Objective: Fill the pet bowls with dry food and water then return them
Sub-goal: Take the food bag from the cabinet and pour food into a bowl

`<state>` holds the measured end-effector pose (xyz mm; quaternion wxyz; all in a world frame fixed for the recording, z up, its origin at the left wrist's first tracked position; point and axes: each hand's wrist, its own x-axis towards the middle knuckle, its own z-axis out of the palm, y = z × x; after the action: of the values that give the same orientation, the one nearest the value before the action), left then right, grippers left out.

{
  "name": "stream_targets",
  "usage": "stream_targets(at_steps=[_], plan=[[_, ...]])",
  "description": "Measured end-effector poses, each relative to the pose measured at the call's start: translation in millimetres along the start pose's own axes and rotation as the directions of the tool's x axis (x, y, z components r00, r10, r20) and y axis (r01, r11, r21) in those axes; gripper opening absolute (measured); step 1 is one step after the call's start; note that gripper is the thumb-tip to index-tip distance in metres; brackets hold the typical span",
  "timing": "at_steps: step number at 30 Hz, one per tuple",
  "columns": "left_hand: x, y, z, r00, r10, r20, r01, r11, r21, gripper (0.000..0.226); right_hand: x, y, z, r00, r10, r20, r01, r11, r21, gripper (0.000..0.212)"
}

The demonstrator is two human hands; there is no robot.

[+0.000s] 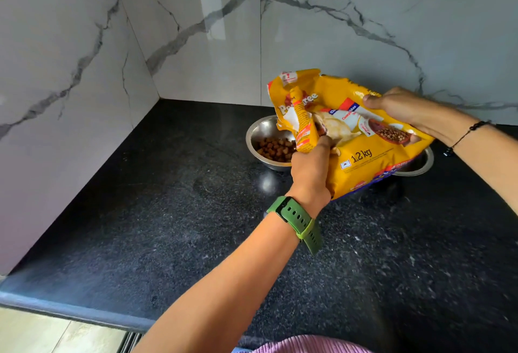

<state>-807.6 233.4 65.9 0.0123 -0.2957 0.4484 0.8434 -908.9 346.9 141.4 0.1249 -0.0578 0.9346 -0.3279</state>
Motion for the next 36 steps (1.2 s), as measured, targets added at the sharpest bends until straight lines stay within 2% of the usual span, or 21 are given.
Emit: stream_targets(at_steps=[2,6,8,11,12,16,19,23,25,27,29,31,33,36], plan=[[0,0,0,1.0,0.011,-0.012,-0.011,1.0,0.016,0.034,0,3,2,1.0,0.002,-0.013,-0.002,1.0,-0.021,0.051],[1,3,0,1.0,0.008,-0.028,-0.009,1.0,-0.025,0.022,1,1,2,1.0,0.018,0.009,-0.018,1.0,0.005,0.052],[0,2,1,0.998,0.045,-0.032,-0.046,0.998,-0.038,0.034,1,-1,0,1.0,0.016,-0.002,-0.016,1.0,0.023,0.054],[-1,1,4,0.981,0.173,-0.083,-0.174,0.985,-0.01,0.058,2,-3,-1,0.998,-0.022,-0.056,0.027,0.996,0.089,0.059],[1,2,4,0.979,0.185,-0.084,-0.186,0.982,-0.011,0.059,2,-4,-2,0.998,-0.028,-0.065,0.034,0.994,0.104,0.058],[0,8,1,1.0,0.014,-0.006,-0.015,0.999,-0.036,0.018,6,-7,-2,1.0,-0.023,-0.021,0.023,1.0,0.002,0.046],[1,7,1,1.0,0.009,0.005,-0.009,1.0,-0.018,0.017,8,-6,-2,1.0,-0.008,-0.011,0.008,1.0,0.01,0.039],[-3,13,1,1.0,0.005,0.0,-0.005,0.999,-0.046,0.042,11,-4,-3,1.0,0.002,-0.009,-0.002,1.0,-0.005,0.034],[-2,11,2,1.0,0.019,-0.006,-0.019,0.998,-0.054,0.046,10,-5,-3,1.0,-0.001,-0.002,0.001,1.0,0.011,0.034],[-5,9,5,0.995,0.094,-0.04,-0.096,0.995,-0.043,0.049,8,-5,-4,0.999,-0.019,-0.032,0.02,0.999,0.036,0.04],[-2,7,6,0.981,0.182,-0.075,-0.182,0.983,-0.005,0.062,9,-4,-5,0.994,-0.049,-0.096,0.055,0.997,0.061,0.05],[-1,10,4,0.987,0.152,-0.049,-0.153,0.988,-0.019,0.054,10,-5,-5,0.994,-0.056,-0.095,0.059,0.998,0.033,0.046],[-2,13,2,0.999,0.04,0.01,-0.04,0.999,-0.037,0.03,10,-8,-4,0.998,-0.039,-0.043,0.037,0.998,-0.044,0.039],[2,10,2,0.999,-0.002,0.042,0.003,1.0,-0.027,0.014,13,-7,-3,1.0,-0.018,-0.013,0.018,0.998,-0.056,0.045]])
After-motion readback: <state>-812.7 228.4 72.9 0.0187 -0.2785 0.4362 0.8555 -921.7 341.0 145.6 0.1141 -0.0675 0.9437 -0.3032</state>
